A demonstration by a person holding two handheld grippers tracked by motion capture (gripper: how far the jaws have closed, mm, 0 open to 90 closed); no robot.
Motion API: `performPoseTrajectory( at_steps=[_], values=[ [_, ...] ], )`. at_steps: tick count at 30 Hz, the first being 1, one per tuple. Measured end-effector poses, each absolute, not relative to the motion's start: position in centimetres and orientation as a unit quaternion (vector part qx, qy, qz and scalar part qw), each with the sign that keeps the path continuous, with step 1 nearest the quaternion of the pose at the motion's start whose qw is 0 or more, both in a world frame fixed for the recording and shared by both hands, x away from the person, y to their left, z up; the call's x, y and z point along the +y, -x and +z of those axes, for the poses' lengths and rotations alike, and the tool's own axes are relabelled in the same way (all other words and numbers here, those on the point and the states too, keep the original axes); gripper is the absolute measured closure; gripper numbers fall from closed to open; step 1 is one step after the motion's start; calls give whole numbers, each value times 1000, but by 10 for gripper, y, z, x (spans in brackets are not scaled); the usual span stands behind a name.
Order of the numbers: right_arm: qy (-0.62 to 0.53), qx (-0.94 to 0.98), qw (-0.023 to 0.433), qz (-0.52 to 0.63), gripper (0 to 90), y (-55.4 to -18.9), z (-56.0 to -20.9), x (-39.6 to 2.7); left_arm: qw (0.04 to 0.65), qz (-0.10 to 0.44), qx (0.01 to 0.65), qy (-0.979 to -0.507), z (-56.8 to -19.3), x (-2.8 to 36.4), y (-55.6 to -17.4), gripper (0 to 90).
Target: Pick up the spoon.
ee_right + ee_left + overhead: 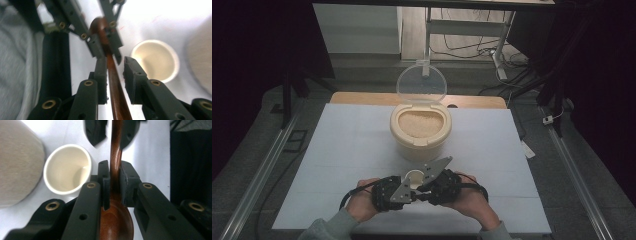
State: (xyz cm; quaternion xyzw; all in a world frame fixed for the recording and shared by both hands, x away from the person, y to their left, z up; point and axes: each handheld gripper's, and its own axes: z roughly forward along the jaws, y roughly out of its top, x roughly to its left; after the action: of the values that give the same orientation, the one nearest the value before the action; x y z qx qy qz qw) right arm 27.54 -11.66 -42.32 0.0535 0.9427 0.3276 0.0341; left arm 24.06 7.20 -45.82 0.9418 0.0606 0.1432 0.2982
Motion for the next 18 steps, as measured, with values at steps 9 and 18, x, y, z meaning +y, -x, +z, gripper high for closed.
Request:
performPoseTrajectory(
  at_steps=[9, 18],
  values=[
    [-193, 860, 142, 450, 507, -268, -398, -146, 332, 191, 128, -915, -446, 88, -245, 797],
    [-300, 813, 195, 460, 439, -257, -402, -158, 346, 229, 175, -893, -442, 94, -246, 798]
  ],
)
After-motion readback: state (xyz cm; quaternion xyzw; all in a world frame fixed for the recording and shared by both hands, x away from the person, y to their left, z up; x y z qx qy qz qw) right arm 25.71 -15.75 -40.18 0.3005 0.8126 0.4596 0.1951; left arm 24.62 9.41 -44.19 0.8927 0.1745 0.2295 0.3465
